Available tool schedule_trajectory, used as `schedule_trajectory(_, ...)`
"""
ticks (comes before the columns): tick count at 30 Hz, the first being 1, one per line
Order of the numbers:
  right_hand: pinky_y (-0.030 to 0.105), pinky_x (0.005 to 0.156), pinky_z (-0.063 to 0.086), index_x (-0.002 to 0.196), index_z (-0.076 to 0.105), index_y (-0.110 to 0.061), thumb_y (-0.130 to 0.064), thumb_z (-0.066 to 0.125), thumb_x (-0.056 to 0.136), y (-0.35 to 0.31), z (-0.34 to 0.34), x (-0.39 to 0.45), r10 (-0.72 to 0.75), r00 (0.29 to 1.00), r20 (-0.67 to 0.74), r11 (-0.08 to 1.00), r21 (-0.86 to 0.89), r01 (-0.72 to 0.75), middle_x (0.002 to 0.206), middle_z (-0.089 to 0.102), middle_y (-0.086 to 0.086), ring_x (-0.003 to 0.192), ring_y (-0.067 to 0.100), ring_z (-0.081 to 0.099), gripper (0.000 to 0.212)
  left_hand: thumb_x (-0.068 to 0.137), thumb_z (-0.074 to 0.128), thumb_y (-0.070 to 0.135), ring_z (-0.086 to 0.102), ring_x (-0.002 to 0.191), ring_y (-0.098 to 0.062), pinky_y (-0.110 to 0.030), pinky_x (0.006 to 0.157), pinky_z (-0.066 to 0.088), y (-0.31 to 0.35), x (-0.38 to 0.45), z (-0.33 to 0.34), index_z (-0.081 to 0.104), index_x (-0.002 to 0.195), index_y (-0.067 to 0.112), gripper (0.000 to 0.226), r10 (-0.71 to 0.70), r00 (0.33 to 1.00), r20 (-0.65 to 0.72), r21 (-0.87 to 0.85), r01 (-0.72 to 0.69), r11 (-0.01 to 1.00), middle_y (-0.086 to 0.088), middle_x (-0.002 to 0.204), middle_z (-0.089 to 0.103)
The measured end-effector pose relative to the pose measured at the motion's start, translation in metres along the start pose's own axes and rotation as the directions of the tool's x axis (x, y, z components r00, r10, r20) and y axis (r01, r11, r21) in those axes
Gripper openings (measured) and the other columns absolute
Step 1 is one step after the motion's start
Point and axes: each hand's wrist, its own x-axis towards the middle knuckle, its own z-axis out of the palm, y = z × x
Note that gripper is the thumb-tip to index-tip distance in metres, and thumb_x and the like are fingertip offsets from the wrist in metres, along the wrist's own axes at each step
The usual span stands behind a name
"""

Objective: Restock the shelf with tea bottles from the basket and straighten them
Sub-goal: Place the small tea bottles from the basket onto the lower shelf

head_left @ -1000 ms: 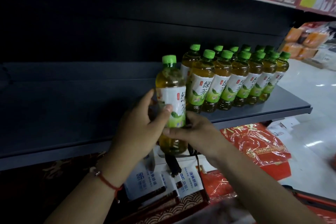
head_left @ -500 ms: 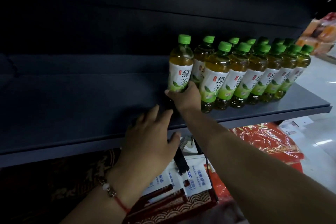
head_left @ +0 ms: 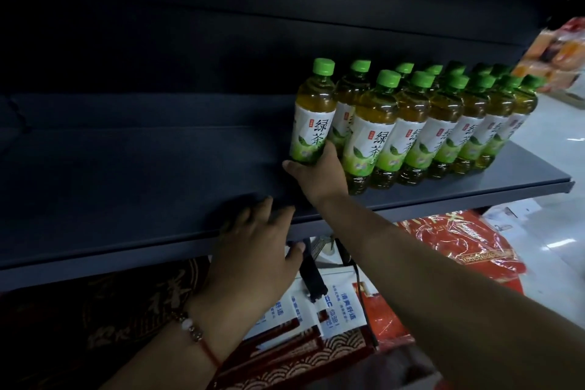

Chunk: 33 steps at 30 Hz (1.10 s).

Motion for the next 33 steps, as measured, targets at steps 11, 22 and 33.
schedule_trajectory(11, 0.028, 0.115, -0.010, 0.159, 0.009, -0.024, -0.053, 0.042, 0.099, 0.093, -0.173, -0.140, -0.037, 0.951, 0.307, 0.597, -0.756, 0.267, 0.166, 0.000, -0.001, 0.153, 0.024, -0.007, 0.074, 0.093, 0.040, 0.053, 0.007, 0.146, -0.023, -0.042, 0.118, 0.011, 0.080, -0.020, 0.050, 0.017, 0.149, 0.032, 0.064, 0.298, 0.947, 0.121, 0.075, -0.308, 0.948, 0.001, 0.160, 0.003)
schedule_trajectory(22, 0.043, 0.123, 0.007, 0.158, 0.013, -0.022, -0.055, 0.043, 0.098, 0.259, -0.290, -0.244, 0.525, 0.850, -0.040, 0.452, -0.833, -0.319, 0.166, 0.012, 0.007, 0.153, 0.032, 0.007, 0.075, 0.092, 0.041, 0.051, 0.012, 0.146, -0.028, -0.046, 0.118, 0.012, 0.230, -0.048, 0.154, 0.017, 0.150, 0.029, 0.066, 0.669, 0.652, 0.356, 0.017, -0.721, 0.693, -0.006, 0.161, 0.007)
schedule_trajectory(33, 0.049, 0.122, 0.004, 0.159, 0.001, -0.019, -0.051, 0.046, 0.098, 0.393, -0.325, -0.274, 0.738, 0.667, -0.102, 0.332, -0.806, -0.491, 0.166, 0.002, 0.012, 0.152, 0.036, 0.003, 0.082, 0.092, 0.045, 0.047, 0.017, 0.143, -0.032, -0.051, 0.116, 0.013, 0.328, -0.041, 0.238, 0.025, 0.146, 0.026, 0.061, 0.744, 0.526, 0.413, 0.015, -0.820, 0.572, -0.009, 0.158, 0.014)
